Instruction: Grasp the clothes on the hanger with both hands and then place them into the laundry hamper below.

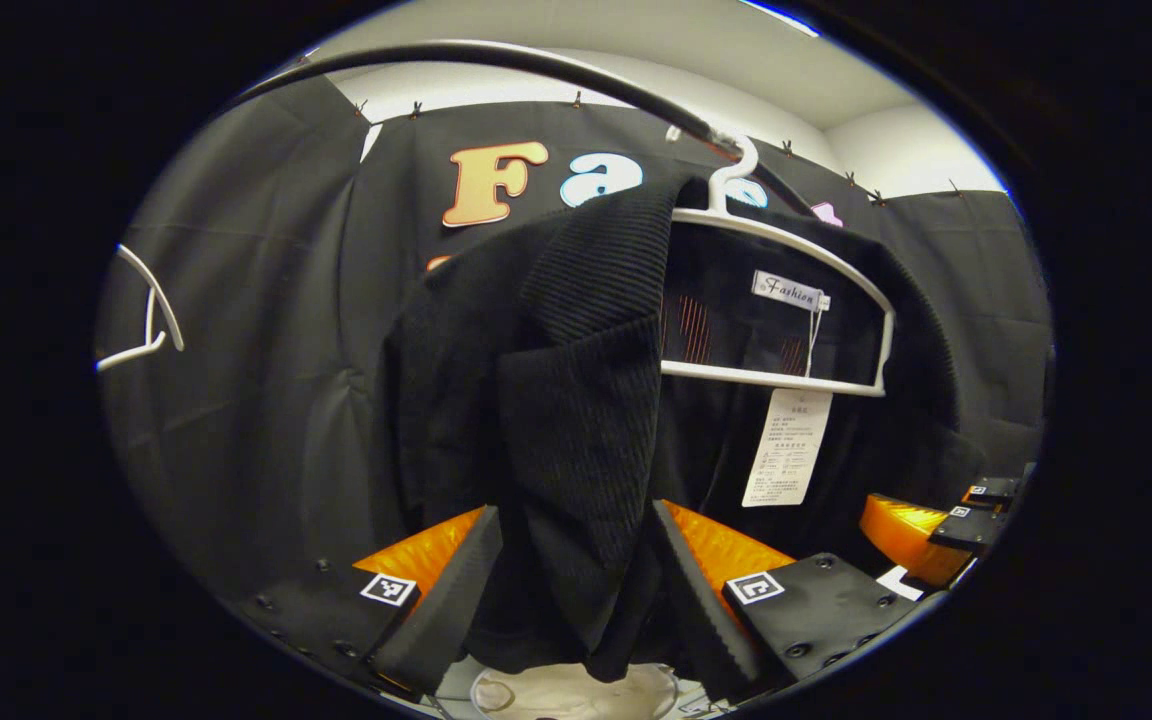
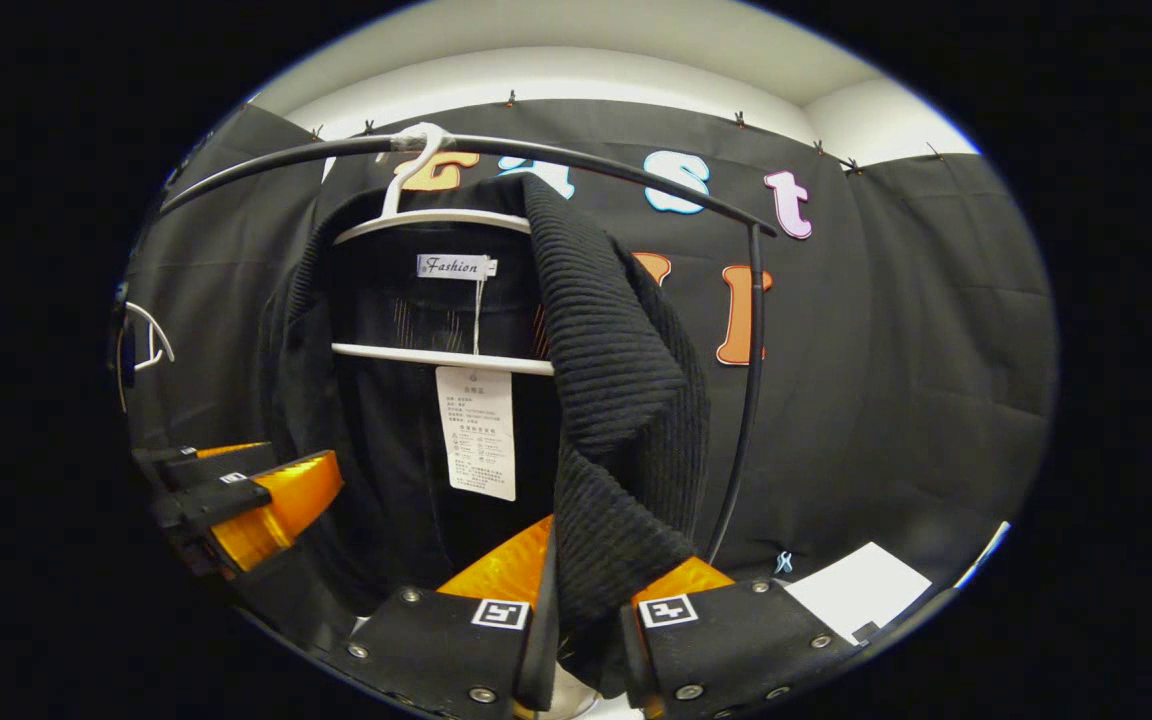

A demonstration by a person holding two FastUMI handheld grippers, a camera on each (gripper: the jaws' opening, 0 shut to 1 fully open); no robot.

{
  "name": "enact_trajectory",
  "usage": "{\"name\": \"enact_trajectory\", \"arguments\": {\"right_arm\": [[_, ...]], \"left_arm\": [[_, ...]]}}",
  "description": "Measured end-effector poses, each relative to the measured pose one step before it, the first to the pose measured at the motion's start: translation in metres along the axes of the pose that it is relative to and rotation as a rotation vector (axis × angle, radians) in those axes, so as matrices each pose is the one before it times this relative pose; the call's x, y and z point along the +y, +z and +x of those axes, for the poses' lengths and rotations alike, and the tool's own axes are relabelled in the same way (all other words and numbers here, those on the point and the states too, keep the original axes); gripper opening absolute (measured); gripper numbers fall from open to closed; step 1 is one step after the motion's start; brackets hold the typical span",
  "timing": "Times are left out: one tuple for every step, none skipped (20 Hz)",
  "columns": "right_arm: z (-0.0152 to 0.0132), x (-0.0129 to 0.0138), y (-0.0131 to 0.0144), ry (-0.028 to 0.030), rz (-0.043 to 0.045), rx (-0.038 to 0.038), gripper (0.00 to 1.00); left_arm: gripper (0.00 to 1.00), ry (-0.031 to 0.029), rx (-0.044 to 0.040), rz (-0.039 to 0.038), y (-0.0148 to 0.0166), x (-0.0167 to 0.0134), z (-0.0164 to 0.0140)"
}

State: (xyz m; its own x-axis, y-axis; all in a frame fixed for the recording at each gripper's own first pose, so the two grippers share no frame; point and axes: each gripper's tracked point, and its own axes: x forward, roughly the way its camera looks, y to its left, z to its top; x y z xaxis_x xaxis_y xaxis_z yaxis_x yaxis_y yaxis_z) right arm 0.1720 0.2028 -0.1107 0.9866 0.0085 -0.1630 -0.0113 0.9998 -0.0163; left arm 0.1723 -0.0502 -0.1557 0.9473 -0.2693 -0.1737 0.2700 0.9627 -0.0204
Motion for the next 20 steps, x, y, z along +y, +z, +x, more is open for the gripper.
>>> {"name": "enact_trajectory", "arguments": {"right_arm": [[-0.00072, -0.00356, -0.00012, -0.00515, -0.00151, -0.00073, 0.21], [-0.00116, -0.00255, 0.00144, -0.00107, -0.00245, -0.00136, 0.17], [-0.00128, -0.00219, 0.00163, 0.00133, -0.00134, -0.00109, 0.14], [-0.00087, -0.00197, 0.00163, 0.00270, -0.00065, -0.00216, 0.13], [-0.00152, -0.00272, 0.00162, 0.00134, -0.00021, -0.00322, 0.11], [-0.00158, -0.00229, 0.00190, 0.00062, 0.00103, -0.00285, 0.09], [-0.00158, -0.00186, 0.00170, 0.00135, 0.00240, -0.00228, 0.07], [-0.00123, -0.00219, 0.00250, 0.00023, 0.00056, -0.00397, 0.05], [-0.00163, -0.00331, 0.00236, -0.00031, -0.00219, -0.00504, 0.04], [-0.00122, -0.00198, 0.00142, 0.00113, -0.00231, -0.00134, 0.04], [-0.00123, -0.00184, 0.00285, 0.00327, 0.00069, -0.00489, 0.03], [-0.00212, -0.00152, 0.00481, 0.00378, 0.00030, -0.00622, 0.03], [-0.00161, -0.00228, 0.00542, 0.00101, -0.00518, -0.00750, 0.02], [-0.00256, -0.00390, 0.00646, -0.00251, -0.00830, -0.01137, 0.02], [-0.00309, -0.00402, 0.00789, -0.00150, -0.00542, -0.01021, 0.02], [-0.00168, -0.00300, 0.00932, 0.00114, -0.00075, -0.01162, 0.02], [-0.00194, -0.00500, 0.01036, -0.00075, 0.00143, -0.01492, 0.02], [-0.00015, -0.00577, 0.01169, -0.00564, 0.00108, -0.01820, 0.02], [-0.00124, -0.00667, 0.01264, -0.00561, 0.00219, -0.02025, 0.02], [0.00096, -0.00505, 0.01312, -0.00185, 0.00244, -0.01927, 0.02]], "left_arm": [[0.94, 0.01319, -0.00094, 0.00083, -0.00322, 0.00341, 0.00564], [0.93, 0.01809, -0.00009, 0.00491, -0.00215, 0.00517, 0.00566], [0.97, 0.01016, -0.00338, 0.00553, -0.00046, 0.00328, 0.00543], [1.00, 0.00466, 0.00044, 0.00374, -0.00156, 0.00223, 0.00631], [1.00, 0.00585, 0.00272, 0.00021, -0.00203, 0.00150, 0.00296], [0.92, 0.00332, 0.00389, -0.00218, -0.00282, 0.00089, 0.00446], [0.87, 0.01137, 0.00354, 0.00076, -0.00071, 0.00356, 0.00223], [0.72, 0.01117, 0.00167, 0.00448, 0.00041, 0.00482, 0.00029], [0.57, 0.01894, -0.00778, 0.01290, 0.00230, 0.00647, -0.00143], [0.42, 0.02501, -0.00966, 0.02213, 0.00402, 0.00770, -0.00237], [0.27, 0.01958, -0.01094, 0.02004, 0.00446, 0.00743, -0.00334], [0.12, -0.00016, -0.00870, 0.00912, 0.00462, 0.00464, -0.00227], [0.12, -0.02507, -0.00370, -0.00398, 0.00432, -0.00174, -0.00418], [0.12, -0.01816, 0.00474, -0.00643, 0.00404, 0.00226, -0.00292], [0.12, -0.00848, 0.00511, -0.00334, 0.00340, 0.00468, -0.00186], [0.09, 0.00201, -0.00438, -0.00631, 0.00722, 0.00745, -0.00403], [0.12, 0.01019, -0.00891, -0.00828, 0.00857, 0.00901, -0.00408], [0.10, 0.01469, -0.01280, -0.00645, 0.01026, 0.00982, -0.00327], [0.12, 0.01905, -0.01628, -0.00264, 0.01159, 0.01070, -0.00485], [0.12, 0.01927, -0.02085, 0.00207, 0.01311, 0.01052, -0.00254]]}}
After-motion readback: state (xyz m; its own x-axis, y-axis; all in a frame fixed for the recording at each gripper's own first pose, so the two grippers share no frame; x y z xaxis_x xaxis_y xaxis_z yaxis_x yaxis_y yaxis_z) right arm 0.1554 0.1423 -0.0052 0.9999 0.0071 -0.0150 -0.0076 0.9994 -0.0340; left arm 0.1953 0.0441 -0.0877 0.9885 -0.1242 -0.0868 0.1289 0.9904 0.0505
